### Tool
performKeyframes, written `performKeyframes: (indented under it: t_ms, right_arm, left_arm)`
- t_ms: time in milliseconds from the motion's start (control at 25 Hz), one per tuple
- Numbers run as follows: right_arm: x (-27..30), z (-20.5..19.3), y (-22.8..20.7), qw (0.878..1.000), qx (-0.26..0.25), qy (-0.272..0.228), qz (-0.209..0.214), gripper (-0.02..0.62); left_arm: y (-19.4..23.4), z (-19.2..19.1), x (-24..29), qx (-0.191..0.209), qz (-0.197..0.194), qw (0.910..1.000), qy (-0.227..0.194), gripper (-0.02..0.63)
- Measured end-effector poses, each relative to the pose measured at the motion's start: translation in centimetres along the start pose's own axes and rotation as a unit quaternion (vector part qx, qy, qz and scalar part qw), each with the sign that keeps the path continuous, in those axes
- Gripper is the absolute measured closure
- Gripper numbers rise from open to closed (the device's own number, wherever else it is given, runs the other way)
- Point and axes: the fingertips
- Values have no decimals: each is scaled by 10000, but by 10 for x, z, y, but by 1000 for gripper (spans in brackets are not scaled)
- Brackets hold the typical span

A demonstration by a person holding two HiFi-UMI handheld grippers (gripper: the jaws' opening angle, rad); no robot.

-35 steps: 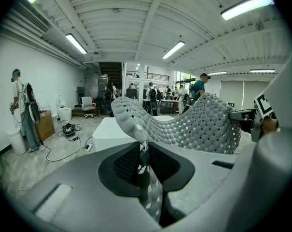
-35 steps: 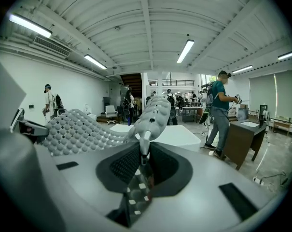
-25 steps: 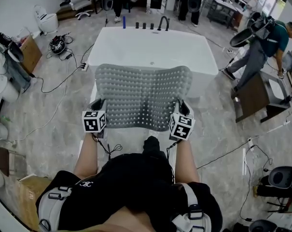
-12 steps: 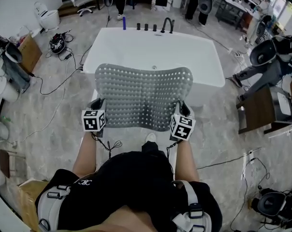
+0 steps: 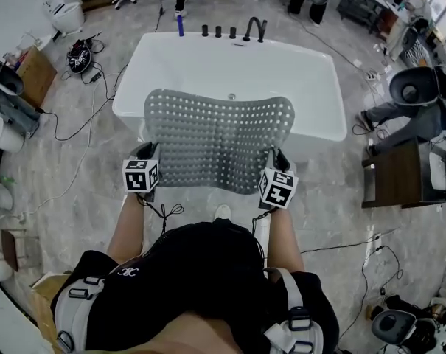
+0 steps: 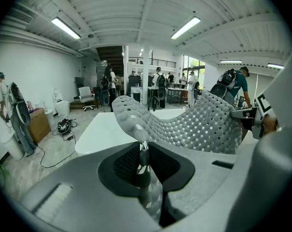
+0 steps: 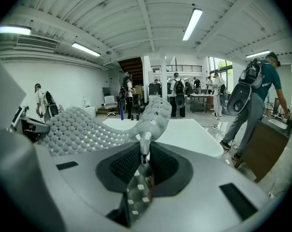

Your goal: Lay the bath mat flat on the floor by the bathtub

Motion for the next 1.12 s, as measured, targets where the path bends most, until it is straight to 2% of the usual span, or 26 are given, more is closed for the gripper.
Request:
performKeyframes:
  t_ms: [280, 560, 760, 1120]
  right_arm:
    - [58, 19, -9, 9997, -64, 215, 132, 538]
    - [82, 13, -6, 9985, 4, 539, 37, 538]
    - [89, -7, -3, 9966, -44, 817, 19, 537]
    - [82, -81, -7, 9874, 55, 1580, -23, 532]
  left_arm:
    - [10, 30, 50, -58, 9, 9999, 144, 549]
    - [31, 25, 74, -56, -115, 9989, 454, 549]
    - [42, 5, 85, -20, -171, 9969, 773, 549]
    - [48, -65, 89, -9, -313, 9887, 1465, 549]
Point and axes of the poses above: the fingertips, and each gripper's own axes: x forward along the fingers, y to its left, z out of its top, and after that the axes turned 1 degree about -y, right-handed
